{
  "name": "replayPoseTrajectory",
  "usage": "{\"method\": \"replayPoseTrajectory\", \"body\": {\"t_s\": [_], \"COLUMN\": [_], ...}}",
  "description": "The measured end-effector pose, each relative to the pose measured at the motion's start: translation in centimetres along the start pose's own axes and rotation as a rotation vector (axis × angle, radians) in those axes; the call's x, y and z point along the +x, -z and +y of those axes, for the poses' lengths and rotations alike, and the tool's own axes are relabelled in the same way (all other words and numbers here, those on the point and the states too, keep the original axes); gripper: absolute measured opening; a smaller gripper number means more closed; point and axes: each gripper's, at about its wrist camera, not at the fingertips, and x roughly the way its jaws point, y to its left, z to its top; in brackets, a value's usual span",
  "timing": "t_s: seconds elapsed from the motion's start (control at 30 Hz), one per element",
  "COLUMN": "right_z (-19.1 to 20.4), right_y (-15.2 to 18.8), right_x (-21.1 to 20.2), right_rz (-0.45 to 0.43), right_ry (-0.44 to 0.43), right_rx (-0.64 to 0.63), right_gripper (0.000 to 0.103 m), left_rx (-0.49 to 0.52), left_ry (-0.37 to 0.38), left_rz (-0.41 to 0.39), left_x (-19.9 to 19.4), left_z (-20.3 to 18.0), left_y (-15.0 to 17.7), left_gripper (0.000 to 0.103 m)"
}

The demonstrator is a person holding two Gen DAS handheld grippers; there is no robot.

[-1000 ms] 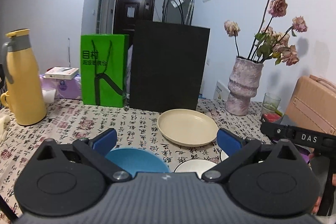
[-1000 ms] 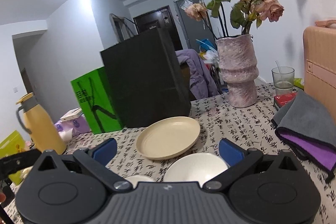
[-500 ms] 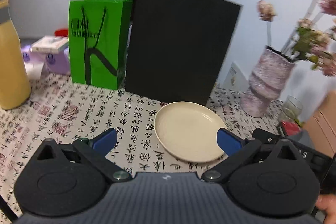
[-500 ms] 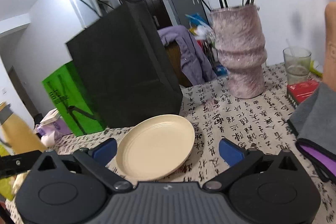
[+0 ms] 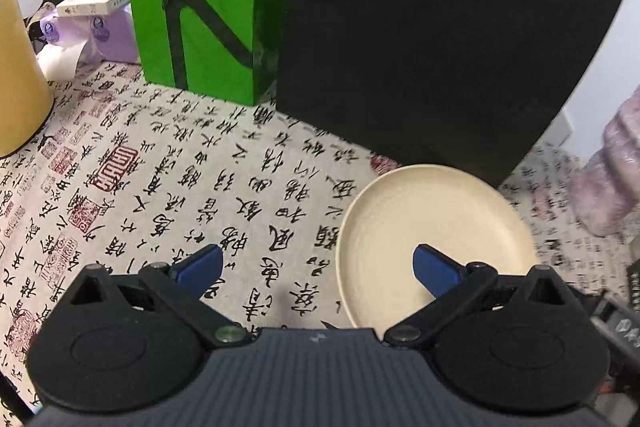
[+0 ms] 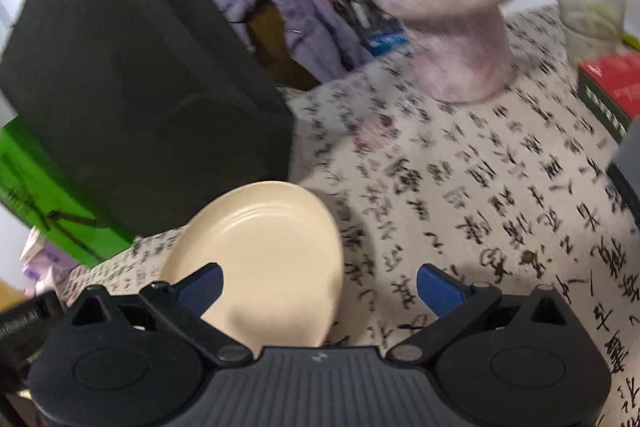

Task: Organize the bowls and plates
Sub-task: 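Close both grippers together on the rim of the cream plate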

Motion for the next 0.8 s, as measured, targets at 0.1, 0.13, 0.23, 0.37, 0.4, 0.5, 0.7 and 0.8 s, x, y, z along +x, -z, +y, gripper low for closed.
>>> {"method": "replayPoseTrajectory", "body": {"t_s": [0.1,0.13,0.23,0.37,0.4,0.5,0.7,0.8], "right_z": [-0.6,-0.8,-1.2,-0.7,-0.7,-0.3,-0.3,-0.1], "right_y": [-0.1,-0.1,-0.1,0.3,0.3,0.5,0.7,0.8], "right_x": [-0.2,0.0,1.0,1.6,1.7,2.0,2.4,2.3], "right_rz": [-0.017,-0.002,0.043,0.058,0.056,0.050,0.041,0.034], "right_ry": [-0.016,-0.030,-0.053,-0.042,-0.043,-0.027,0.008,0.010], "right_rx": [0.024,0.039,0.064,0.057,0.057,0.032,0.026,0.015], "right_gripper": [0.103,0.103,0.103,0.103,0.103,0.096,0.091,0.082], "left_rx": [-0.011,-0.011,0.004,0.012,0.021,0.045,0.095,0.083], "left_ry": [-0.005,-0.014,-0.050,-0.073,-0.072,-0.074,-0.080,-0.069], "left_rz": [0.020,0.018,0.033,0.048,0.047,0.047,0.072,0.087], "left_x": [1.0,1.3,2.3,3.3,3.4,3.7,4.5,4.8], "left_z": [-0.1,-0.2,-0.7,-0.8,-0.9,-1.2,-2.1,-1.9], "left_y": [0.0,0.1,0.3,0.7,0.7,0.9,1.2,1.2], "left_gripper": [0.103,0.103,0.103,0.103,0.103,0.103,0.089,0.077]}}
